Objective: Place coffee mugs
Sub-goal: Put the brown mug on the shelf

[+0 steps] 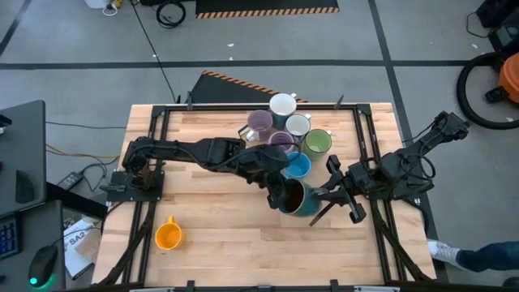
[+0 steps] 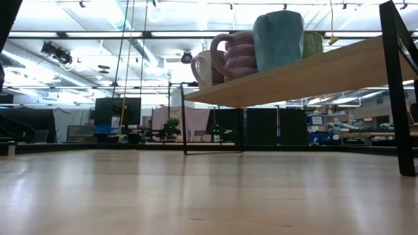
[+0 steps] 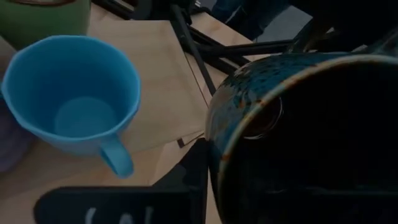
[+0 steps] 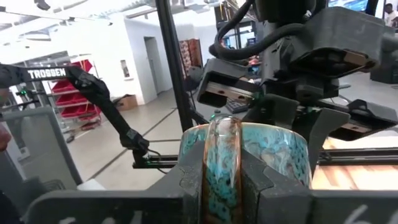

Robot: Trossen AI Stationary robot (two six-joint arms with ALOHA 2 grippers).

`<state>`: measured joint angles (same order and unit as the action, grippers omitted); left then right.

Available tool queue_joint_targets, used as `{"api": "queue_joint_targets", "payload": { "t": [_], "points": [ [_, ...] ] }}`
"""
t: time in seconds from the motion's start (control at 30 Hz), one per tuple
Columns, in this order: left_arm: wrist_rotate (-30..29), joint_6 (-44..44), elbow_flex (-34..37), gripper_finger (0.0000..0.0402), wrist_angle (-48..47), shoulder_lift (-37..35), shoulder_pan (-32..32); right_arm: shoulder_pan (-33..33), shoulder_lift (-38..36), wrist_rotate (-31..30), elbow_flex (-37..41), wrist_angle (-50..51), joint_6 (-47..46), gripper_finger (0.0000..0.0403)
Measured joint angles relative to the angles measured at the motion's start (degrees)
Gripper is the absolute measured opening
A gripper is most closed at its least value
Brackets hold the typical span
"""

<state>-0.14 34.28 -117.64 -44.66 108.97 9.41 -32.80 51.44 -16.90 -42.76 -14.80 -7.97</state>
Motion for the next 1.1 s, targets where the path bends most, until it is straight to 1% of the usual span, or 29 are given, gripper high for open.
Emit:
{"api": "queue_joint_targets", "payload": {
  "t": [0.2, 0.33, 0.47, 0.67, 0.8, 1.1],
  "points": [
    [1.19, 1.13, 0.01, 0.0045, -0.01, 0.0, 0.09, -0.02, 0.0, -0.06, 0.0, 0.33, -1.46, 0.0059],
    [1.21, 2.0, 0.02, 0.0045, -0.66, 0.0, 0.24, -0.07, -0.05, -2.19, -0.11, 1.66, -4.31, 0.0067],
    [1.72, 3.44, 0.08, 0.0044, -1.39, 0.0, 0.46, -0.11, -0.11, -2.7, -0.11, 2.67, -5.43, 0.0093],
    [1.57, 4.4, 0.1, 0.0044, -2.58, 0.0, 0.55, -0.09, -0.12, -6.25, -0.14, 4.8, -5.63, 0.0147],
    [1.43, 5.51, 0.12, 0.0044, -3.91, 0.0, 0.55, -0.09, -0.22, -8.47, -0.2, 7.71, -7.16, 0.0169],
    [1.34, 7.11, 0.11, 0.0044, -5.67, 0.0, 0.55, -0.07, -0.28, -10.26, -0.17, 10.86, -7.51, 0.0174]
  ]
}}
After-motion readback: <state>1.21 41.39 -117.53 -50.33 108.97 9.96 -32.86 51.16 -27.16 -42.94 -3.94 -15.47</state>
